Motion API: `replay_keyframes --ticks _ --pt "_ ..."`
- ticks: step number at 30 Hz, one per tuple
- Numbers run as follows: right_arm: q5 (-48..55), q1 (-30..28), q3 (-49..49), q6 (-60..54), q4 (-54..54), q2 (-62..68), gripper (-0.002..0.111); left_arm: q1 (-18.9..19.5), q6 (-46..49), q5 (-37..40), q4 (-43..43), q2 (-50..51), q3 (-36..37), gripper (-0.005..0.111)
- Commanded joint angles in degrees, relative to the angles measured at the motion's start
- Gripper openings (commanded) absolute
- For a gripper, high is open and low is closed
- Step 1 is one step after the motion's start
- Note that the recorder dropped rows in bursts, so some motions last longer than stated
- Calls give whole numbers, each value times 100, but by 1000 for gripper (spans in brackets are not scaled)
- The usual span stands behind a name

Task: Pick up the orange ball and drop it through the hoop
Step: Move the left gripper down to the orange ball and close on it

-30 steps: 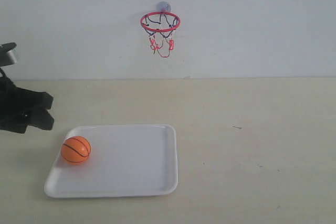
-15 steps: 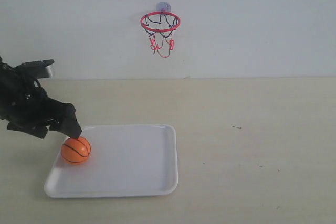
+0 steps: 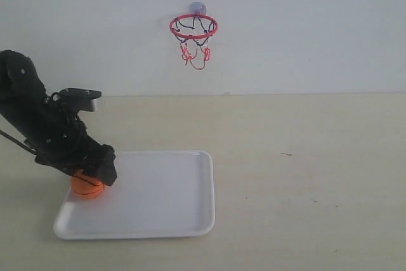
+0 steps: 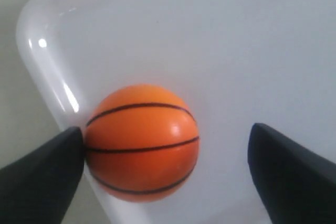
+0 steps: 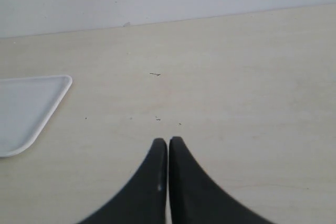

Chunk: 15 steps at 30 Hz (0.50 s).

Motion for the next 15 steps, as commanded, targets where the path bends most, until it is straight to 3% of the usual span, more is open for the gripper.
replay_keyframes --ticks 1,9,15 --pt "-70 13 -7 -19 -35 -25 0 -45 -196 -50 250 137 -26 79" --pt "-70 13 -7 -19 -35 -25 0 -95 -224 -36 239 188 -26 77" --pt "-70 13 -7 -19 -35 -25 0 -95 -213 -117 260 251 -26 52"
